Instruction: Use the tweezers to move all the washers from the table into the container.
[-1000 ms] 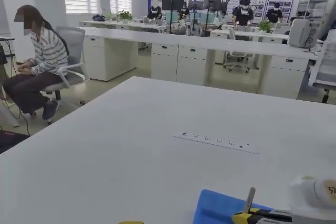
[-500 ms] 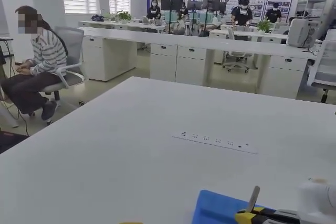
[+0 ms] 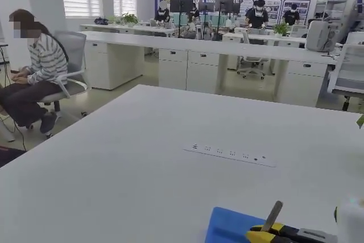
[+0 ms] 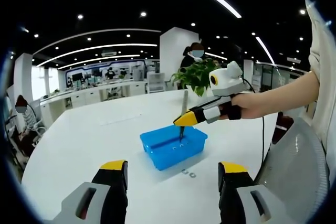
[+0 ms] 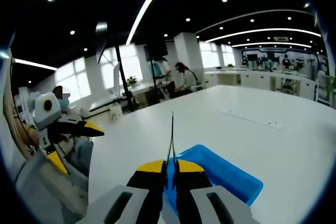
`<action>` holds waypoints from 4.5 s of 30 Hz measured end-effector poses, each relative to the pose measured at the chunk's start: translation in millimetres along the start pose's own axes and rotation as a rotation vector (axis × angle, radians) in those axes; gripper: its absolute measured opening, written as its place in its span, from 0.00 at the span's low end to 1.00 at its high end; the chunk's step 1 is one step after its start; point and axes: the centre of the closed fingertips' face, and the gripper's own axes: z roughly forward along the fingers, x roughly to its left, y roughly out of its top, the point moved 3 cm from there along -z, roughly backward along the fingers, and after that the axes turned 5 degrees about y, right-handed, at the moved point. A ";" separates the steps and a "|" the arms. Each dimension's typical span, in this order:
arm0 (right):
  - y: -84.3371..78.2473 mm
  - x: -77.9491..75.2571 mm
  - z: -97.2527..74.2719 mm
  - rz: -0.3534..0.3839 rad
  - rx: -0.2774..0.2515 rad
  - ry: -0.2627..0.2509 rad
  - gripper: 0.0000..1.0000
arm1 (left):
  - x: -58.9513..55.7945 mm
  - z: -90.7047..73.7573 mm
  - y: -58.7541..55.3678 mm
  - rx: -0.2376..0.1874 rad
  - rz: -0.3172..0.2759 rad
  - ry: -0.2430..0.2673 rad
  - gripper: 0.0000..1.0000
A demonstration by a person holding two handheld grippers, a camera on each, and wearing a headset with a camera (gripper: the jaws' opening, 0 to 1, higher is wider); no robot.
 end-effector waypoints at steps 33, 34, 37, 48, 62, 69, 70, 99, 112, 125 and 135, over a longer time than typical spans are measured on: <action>-57.7 30.4 14.7 0.145 0.104 0.064 0.04 | 2.0 -1.2 -0.2 -0.003 -0.007 0.010 0.70; -58.8 30.0 14.7 0.146 0.105 0.064 0.04 | 1.8 -1.1 -0.3 -0.003 -0.009 0.008 0.70; -62.8 29.1 14.7 0.153 0.115 0.058 0.04 | 1.7 -0.8 -0.4 -0.001 -0.007 0.006 0.70; -69.6 32.9 16.8 0.147 0.138 0.067 0.04 | 1.7 -0.9 -0.7 0.001 -0.004 0.006 0.70; -74.9 37.9 18.2 0.104 0.157 0.077 0.04 | 1.6 -0.5 -1.8 0.006 -0.001 0.008 0.70; -74.2 48.6 20.5 -0.040 0.187 0.094 0.04 | 0.5 0.1 -1.8 0.010 0.002 0.002 0.70; -74.1 49.5 21.1 -0.051 0.191 0.095 0.04 | 0.4 0.2 -1.8 0.010 0.003 0.001 0.70; -78.9 61.5 21.9 -0.264 0.283 0.092 0.03 | 6.3 -3.5 4.6 -0.033 -0.020 0.029 0.68; -79.1 63.8 22.9 -0.297 0.366 0.087 0.03 | 8.9 -4.1 4.7 -0.039 -0.036 0.039 0.68; -80.7 55.9 13.8 -0.169 0.360 0.027 0.03 | 7.6 -2.4 2.7 -0.025 -0.034 0.029 0.68; -83.3 51.9 7.1 -0.078 0.350 -0.010 0.02 | 7.8 -2.0 1.6 -0.021 -0.032 0.031 0.67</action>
